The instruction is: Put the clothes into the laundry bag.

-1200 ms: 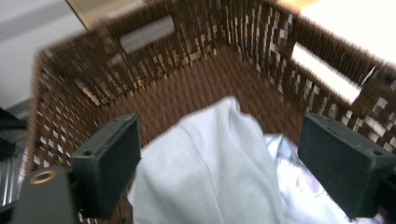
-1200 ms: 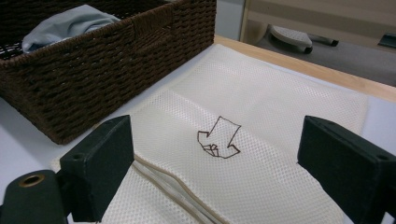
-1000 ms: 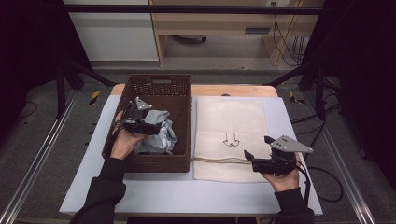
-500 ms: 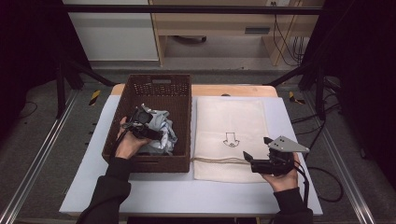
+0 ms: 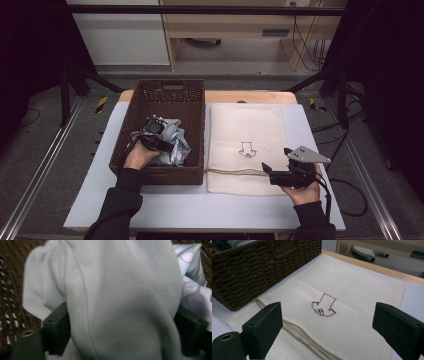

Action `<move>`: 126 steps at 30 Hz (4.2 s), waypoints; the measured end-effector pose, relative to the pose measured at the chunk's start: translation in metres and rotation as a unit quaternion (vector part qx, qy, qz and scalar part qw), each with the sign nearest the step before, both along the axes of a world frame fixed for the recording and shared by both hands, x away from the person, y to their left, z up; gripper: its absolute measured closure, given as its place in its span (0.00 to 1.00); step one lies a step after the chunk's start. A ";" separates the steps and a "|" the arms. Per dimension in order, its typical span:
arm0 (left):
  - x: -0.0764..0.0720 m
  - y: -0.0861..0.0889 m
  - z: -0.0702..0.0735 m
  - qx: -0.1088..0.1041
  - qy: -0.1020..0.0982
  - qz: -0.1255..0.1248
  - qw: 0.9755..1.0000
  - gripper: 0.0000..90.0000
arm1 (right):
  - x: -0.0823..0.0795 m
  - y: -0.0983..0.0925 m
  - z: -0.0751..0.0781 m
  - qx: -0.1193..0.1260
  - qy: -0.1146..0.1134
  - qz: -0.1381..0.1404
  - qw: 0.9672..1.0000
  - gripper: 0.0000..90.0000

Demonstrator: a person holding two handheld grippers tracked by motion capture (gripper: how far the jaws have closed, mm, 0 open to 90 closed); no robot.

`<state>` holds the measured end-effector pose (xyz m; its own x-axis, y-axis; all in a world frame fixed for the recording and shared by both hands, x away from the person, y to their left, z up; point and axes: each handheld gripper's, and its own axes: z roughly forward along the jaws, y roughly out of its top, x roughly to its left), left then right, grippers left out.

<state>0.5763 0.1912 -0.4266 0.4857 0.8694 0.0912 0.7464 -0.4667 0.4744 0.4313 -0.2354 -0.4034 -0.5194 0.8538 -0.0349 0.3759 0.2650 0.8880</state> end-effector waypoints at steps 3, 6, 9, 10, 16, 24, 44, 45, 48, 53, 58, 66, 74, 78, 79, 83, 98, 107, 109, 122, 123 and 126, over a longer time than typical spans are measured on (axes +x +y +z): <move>0.001 -0.001 0.000 -0.002 0.042 0.001 0.999 0.37 | 0.000 -0.001 0.001 0.001 -0.001 0.000 1.000 0.11; 0.002 -0.001 0.000 0.000 0.056 0.004 0.998 0.51 | 0.000 -0.001 0.001 0.003 -0.001 0.000 1.000 0.11; 0.002 -0.002 0.001 0.009 0.069 0.010 0.998 0.65 | 0.000 -0.001 0.001 0.001 0.003 0.001 1.000 0.12; 0.002 -0.002 0.001 0.009 0.068 0.011 0.998 0.68 | 0.000 -0.001 0.001 0.003 0.004 0.001 1.000 0.12; -0.001 -0.003 0.006 0.015 0.048 0.007 0.999 0.78 | 0.001 -0.002 0.001 0.000 0.006 0.002 1.000 0.13; -0.019 0.011 0.037 -0.061 -0.118 0.027 0.991 0.80 | 0.000 -0.005 0.003 0.004 0.004 -0.003 1.000 0.14; -0.077 0.027 0.130 -0.186 -0.312 0.017 0.932 0.80 | -0.001 -0.006 0.004 0.000 -0.001 -0.011 1.000 0.14; -0.080 0.026 0.134 -0.186 -0.317 0.015 0.930 0.80 | -0.001 -0.006 0.004 0.001 0.001 -0.011 1.000 0.14; -0.086 0.024 0.140 -0.187 -0.324 0.014 0.927 0.80 | -0.001 -0.006 0.004 0.002 0.001 -0.011 1.000 0.14; -0.102 0.009 0.156 -0.209 -0.334 -0.010 0.919 0.80 | -0.001 -0.008 0.005 0.000 0.000 -0.013 1.000 0.14; -0.116 -0.012 0.167 -0.219 -0.346 -0.034 0.912 0.80 | -0.002 -0.012 0.006 0.003 -0.001 -0.016 1.000 0.14; -0.119 -0.056 0.168 -0.234 -0.335 -0.075 0.909 0.80 | -0.007 -0.022 0.005 0.006 -0.004 -0.025 1.000 0.14; -0.118 -0.113 0.154 -0.227 -0.315 -0.121 0.914 0.80 | -0.014 -0.033 0.000 0.006 0.002 -0.031 0.999 0.15; -0.112 -0.135 0.141 -0.221 -0.299 -0.132 0.919 0.80 | -0.019 -0.037 -0.003 0.006 0.005 -0.033 0.999 0.15; -0.106 -0.148 0.130 -0.216 -0.286 -0.135 0.924 0.80 | -0.020 -0.038 -0.004 0.008 0.006 -0.032 0.999 0.15; -0.098 -0.169 0.107 -0.194 -0.262 -0.140 0.935 0.80 | -0.024 -0.042 -0.011 0.002 0.012 -0.032 0.999 0.15; -0.087 -0.190 0.045 -0.147 -0.199 -0.120 0.961 0.79 | -0.024 -0.048 -0.029 0.007 0.036 -0.032 0.999 0.16; -0.091 -0.199 0.026 -0.112 -0.174 -0.093 0.974 0.77 | -0.022 -0.047 -0.032 0.006 0.032 -0.031 0.999 0.17; -0.092 -0.199 0.022 -0.109 -0.172 -0.090 0.975 0.77 | -0.022 -0.047 -0.032 0.005 0.032 -0.031 0.999 0.17; -0.104 -0.190 0.014 -0.110 -0.179 -0.075 0.975 0.46 | -0.021 -0.047 -0.030 0.006 0.031 -0.026 0.999 0.21; -0.107 -0.188 0.017 -0.110 -0.183 -0.077 0.974 0.43 | -0.021 -0.047 -0.029 0.006 0.030 -0.023 0.999 0.21; -0.119 -0.181 0.031 -0.109 -0.197 -0.093 0.970 0.42 | -0.021 -0.046 -0.028 0.006 0.028 -0.022 0.999 0.22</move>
<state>0.4571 0.0099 -0.3958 0.6006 0.7898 0.1245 0.4003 -0.4318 0.8083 0.4105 -0.2813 -0.4315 -0.4814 0.8765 0.0042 0.4362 0.2354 0.8685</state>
